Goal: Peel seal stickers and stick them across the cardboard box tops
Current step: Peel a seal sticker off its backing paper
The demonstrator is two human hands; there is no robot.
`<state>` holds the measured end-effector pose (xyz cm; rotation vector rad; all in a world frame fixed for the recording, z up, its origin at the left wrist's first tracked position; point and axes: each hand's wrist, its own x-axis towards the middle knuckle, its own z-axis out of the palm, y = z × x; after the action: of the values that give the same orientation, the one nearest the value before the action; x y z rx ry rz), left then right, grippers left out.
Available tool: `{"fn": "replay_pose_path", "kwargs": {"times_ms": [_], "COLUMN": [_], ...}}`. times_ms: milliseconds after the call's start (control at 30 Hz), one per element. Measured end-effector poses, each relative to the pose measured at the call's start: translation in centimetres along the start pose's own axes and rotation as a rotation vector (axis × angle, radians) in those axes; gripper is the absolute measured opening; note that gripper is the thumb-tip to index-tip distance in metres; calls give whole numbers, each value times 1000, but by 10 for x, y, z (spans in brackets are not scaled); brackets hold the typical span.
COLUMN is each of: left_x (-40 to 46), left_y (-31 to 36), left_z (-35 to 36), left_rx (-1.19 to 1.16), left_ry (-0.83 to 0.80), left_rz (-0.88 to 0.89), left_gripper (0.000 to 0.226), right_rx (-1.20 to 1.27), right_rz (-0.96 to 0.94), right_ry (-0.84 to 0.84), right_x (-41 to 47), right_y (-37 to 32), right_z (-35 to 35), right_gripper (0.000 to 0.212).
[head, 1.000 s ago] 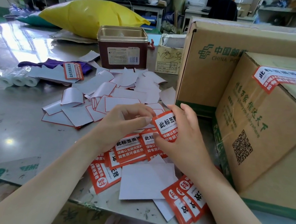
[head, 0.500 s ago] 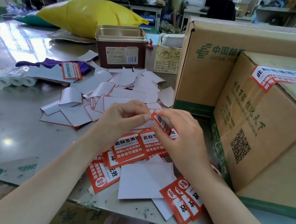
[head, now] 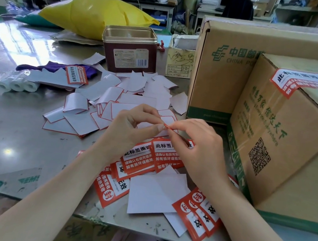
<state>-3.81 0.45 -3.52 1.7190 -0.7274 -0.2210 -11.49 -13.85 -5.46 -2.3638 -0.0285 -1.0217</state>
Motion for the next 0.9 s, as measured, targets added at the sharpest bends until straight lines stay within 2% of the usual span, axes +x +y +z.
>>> {"fn": "replay_pose_path", "kwargs": {"times_ms": [100, 333, 633, 833, 900], "left_x": [0, 0, 1, 2, 3], "left_y": [0, -1, -1, -3, -5], "left_z": [0, 1, 5, 3, 2], "left_rx": [29, 109, 213, 53, 34], "left_ry": [6, 4, -8, 105, 65], "left_rz": [13, 58, 94, 8, -31], "left_gripper": [9, 11, 15, 12, 11], "right_rx": [2, -4, 73, 258, 288], "right_rz": [2, 11, 146, 332, 336], "right_ry": [-7, -16, -57, -28, -69], "right_x": [0, 1, 2, 4, 4], "right_y": [0, -1, -2, -2, -4], "right_z": [-1, -1, -6, -15, -15], "right_gripper": [20, 21, 17, 19, 18]}}
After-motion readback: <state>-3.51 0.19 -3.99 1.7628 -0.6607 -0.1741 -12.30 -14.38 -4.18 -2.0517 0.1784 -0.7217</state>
